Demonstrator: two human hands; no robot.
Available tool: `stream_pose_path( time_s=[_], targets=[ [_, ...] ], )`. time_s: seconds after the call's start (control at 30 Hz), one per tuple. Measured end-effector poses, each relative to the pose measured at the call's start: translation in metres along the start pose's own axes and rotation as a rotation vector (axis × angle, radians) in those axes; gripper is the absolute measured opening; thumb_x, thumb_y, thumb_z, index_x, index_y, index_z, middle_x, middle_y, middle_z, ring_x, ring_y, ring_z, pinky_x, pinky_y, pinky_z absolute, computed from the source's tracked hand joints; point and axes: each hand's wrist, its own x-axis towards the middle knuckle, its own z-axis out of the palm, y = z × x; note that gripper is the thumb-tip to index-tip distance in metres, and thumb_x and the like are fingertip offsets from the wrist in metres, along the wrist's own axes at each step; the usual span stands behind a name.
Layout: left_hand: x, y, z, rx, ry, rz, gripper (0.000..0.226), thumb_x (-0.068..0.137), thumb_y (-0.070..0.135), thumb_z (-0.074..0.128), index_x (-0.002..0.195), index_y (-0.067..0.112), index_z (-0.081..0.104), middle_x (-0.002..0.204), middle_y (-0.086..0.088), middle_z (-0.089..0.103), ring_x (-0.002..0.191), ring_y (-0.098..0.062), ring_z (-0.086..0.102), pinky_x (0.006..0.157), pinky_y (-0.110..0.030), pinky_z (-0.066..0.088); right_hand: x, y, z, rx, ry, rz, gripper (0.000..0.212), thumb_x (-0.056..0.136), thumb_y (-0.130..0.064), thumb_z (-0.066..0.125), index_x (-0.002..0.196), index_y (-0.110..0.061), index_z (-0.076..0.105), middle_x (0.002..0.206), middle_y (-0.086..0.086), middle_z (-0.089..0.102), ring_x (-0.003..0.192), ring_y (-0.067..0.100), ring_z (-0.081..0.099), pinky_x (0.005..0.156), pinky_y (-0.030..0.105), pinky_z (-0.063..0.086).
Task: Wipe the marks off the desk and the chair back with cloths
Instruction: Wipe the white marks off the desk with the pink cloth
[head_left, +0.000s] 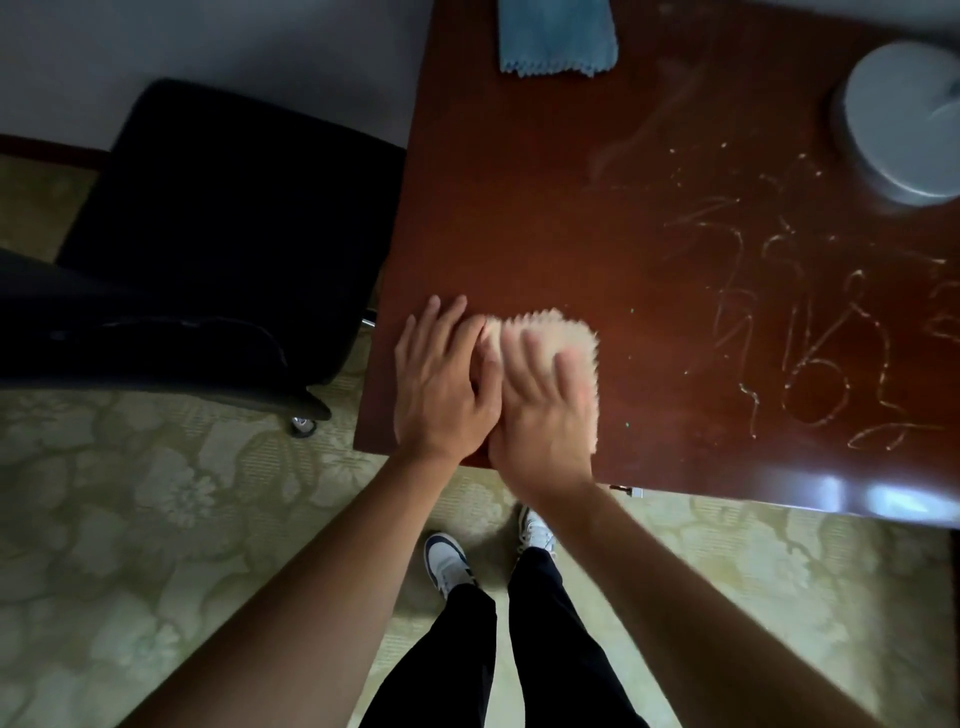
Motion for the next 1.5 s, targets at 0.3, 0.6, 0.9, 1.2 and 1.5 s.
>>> stream_pose_path(
  time_s=[0.3, 0.6, 0.9, 1.2, 1.5],
  targets=[
    [0.001, -0.004, 0.0, 0.008, -0.022, -0.015, 0.045, 0.092, 0.034, 0.047, 0.131, 0.015, 0.061, 0.148, -0.006, 0.051, 0.146, -0.027, 0.033, 0.123, -0.044, 0.016, 0.047, 0.089, -0.026, 0.059, 0.048, 0.156, 0.047, 0.105, -0.036, 0.028, 0.147, -0.021, 0.043, 0.151, 0.008, 0.042, 0.145, 0.028, 0.028, 0.117, 0.051, 0.021],
    [0.001, 0.002, 0.002, 0.069, -0.031, -0.044, 0.047, 0.09, 0.032, 0.05, 0.133, 0.015, 0.058, 0.148, -0.008, 0.05, 0.145, -0.029, 0.033, 0.123, -0.043, 0.014, -0.032, 0.092, -0.025, 0.055, 0.116, 0.118, 0.039, 0.102, -0.027, 0.043, 0.138, -0.017, 0.055, 0.145, 0.007, 0.05, 0.141, 0.026, 0.038, 0.114, 0.048, 0.031],
    [0.015, 0.069, 0.036, 0.141, 0.016, -0.056, 0.045, 0.092, 0.027, 0.049, 0.135, 0.014, 0.055, 0.152, -0.009, 0.045, 0.146, -0.024, 0.033, 0.119, -0.05, 0.016, 0.053, 0.127, -0.042, -0.018, 0.071, 0.084, 0.044, 0.103, -0.027, 0.037, 0.145, -0.02, 0.045, 0.144, 0.007, 0.052, 0.139, 0.026, 0.041, 0.11, 0.046, 0.034],
    [0.019, 0.072, 0.041, 0.152, -0.021, -0.091, 0.046, 0.093, 0.031, 0.045, 0.132, 0.008, 0.056, 0.148, -0.011, 0.049, 0.144, -0.026, 0.036, 0.118, -0.049, 0.023, 0.005, 0.132, -0.038, 0.064, 0.041, -0.071, 0.04, 0.098, -0.022, 0.049, 0.138, -0.019, 0.056, 0.141, 0.002, 0.054, 0.139, 0.026, 0.041, 0.111, 0.051, 0.032],
    [0.016, 0.071, 0.044, 0.083, 0.069, -0.143, 0.041, 0.099, 0.023, 0.038, 0.131, 0.004, 0.057, 0.143, -0.014, 0.053, 0.14, -0.027, 0.04, 0.118, -0.046, 0.027, -0.023, 0.122, -0.036, 0.081, -0.039, -0.182, 0.06, 0.085, -0.012, 0.058, 0.144, -0.02, 0.048, 0.148, 0.004, 0.046, 0.143, 0.027, 0.033, 0.114, 0.053, 0.026]
  ],
)
